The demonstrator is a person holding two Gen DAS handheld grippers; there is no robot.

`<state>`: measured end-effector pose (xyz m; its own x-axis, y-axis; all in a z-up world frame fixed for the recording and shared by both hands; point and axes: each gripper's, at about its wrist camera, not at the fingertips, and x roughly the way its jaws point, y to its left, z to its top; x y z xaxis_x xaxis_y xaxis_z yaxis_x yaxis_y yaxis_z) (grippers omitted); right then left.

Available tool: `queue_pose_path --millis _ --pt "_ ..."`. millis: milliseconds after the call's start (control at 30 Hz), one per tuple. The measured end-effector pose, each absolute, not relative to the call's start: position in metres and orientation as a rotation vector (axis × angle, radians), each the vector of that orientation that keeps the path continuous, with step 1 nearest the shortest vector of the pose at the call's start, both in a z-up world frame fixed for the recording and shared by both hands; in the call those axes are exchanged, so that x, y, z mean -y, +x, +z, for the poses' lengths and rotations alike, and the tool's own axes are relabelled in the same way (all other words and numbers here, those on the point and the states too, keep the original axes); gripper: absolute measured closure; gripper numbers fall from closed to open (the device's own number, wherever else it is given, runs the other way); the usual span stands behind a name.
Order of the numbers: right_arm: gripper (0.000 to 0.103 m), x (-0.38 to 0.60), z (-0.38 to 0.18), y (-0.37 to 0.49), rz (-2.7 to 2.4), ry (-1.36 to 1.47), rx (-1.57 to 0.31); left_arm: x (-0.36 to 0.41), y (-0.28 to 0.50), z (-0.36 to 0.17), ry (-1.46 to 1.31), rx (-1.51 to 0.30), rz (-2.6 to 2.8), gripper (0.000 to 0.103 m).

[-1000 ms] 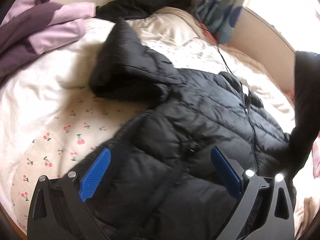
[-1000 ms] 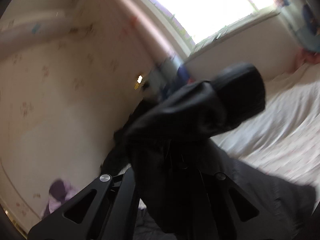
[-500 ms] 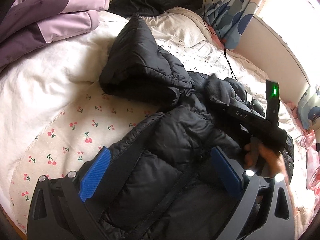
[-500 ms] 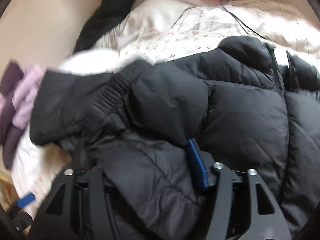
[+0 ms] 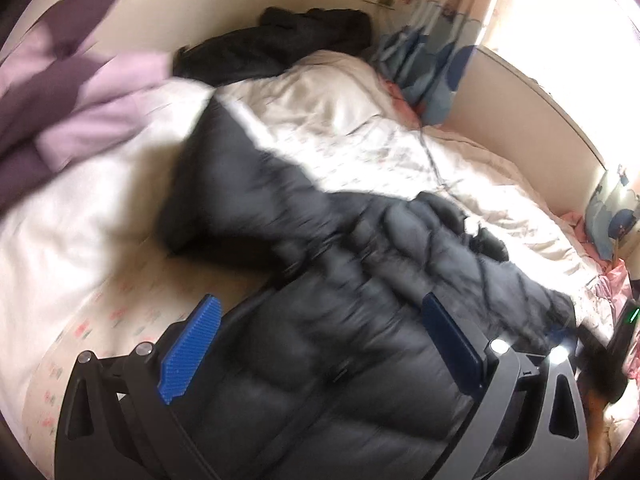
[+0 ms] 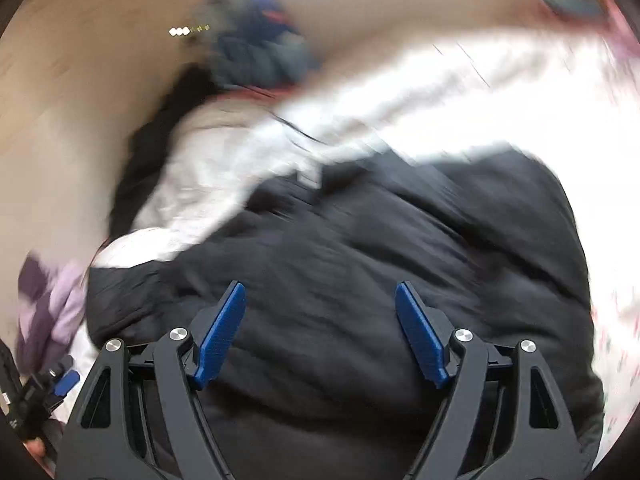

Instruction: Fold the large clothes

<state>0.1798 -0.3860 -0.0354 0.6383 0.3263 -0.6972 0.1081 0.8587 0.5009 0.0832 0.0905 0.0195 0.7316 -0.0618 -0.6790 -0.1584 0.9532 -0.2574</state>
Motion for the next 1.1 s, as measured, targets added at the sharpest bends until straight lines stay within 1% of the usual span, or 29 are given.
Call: queue_pose_path --millis 67,100,200,233,267,300,367,400,500,567,633,767,867,967,1033,1067,1100 --pt "0.029 0.388 -0.053 0.178 0.158 0.549 -0.925 -0.062 0.119 0.022 -0.236 -0.75 0.05 0.007" --pt "0.029 0.389 -0.051 0.173 0.16 0.553 -0.918 -0.05 0.137 0.017 -0.198 -0.77 0.056 0.007" --pt "0.029 0.389 -0.036 0.138 0.205 0.652 -0.84 -0.003 0.2 -0.03 -0.045 -0.934 0.063 0.007" --pt "0.029 0.389 -0.027 0.121 0.225 0.685 -0.805 0.014 0.223 -0.062 0.05 -1.053 0.059 0.007" --pt "0.029 0.386 -0.02 0.108 0.239 0.701 -0.779 0.023 0.234 -0.081 0.105 -1.119 0.042 0.006" --pt "0.028 0.384 -0.011 0.086 0.257 0.711 -0.74 0.026 0.238 -0.088 0.13 -1.138 0.028 0.006" --pt "0.024 0.382 -0.004 0.05 0.262 0.716 -0.681 0.019 0.235 -0.072 0.121 -1.111 0.016 0.007" --pt "0.023 0.379 0.0 0.043 0.266 0.72 -0.662 0.014 0.23 -0.055 0.13 -1.063 0.005 0.007" --pt "0.022 0.374 -0.005 0.031 0.28 0.792 -0.644 -0.009 0.225 -0.002 0.27 -0.922 0.049 0.007" --pt "0.022 0.37 -0.009 0.032 0.3 0.807 -0.664 -0.03 0.237 0.015 0.359 -0.926 0.066 0.007" --pt "0.022 0.362 -0.02 0.035 0.309 0.812 -0.698 -0.047 0.254 0.011 0.43 -0.986 0.072 0.007" --pt "0.022 0.358 -0.04 0.045 0.323 0.874 -0.744 -0.069 0.278 -0.019 0.498 -1.116 0.079 0.007" --pt "0.022 0.359 -0.041 0.043 0.322 0.879 -0.751 -0.078 0.277 -0.037 0.521 -1.146 0.093 0.007" --pt "0.022 0.357 -0.044 0.047 0.325 0.883 -0.749 -0.085 0.279 -0.05 0.485 -1.134 0.139 0.007" --pt "0.022 0.356 -0.047 0.05 0.324 0.886 -0.751 -0.094 0.282 -0.053 0.405 -1.126 0.161 0.011" --pt "0.022 0.357 -0.048 0.05 0.324 0.892 -0.751 -0.097 0.283 -0.056 0.373 -1.141 0.161 0.025" --pt "0.022 0.356 -0.049 0.051 0.326 0.896 -0.751 -0.099 0.282 -0.056 0.331 -1.162 0.149 0.035"
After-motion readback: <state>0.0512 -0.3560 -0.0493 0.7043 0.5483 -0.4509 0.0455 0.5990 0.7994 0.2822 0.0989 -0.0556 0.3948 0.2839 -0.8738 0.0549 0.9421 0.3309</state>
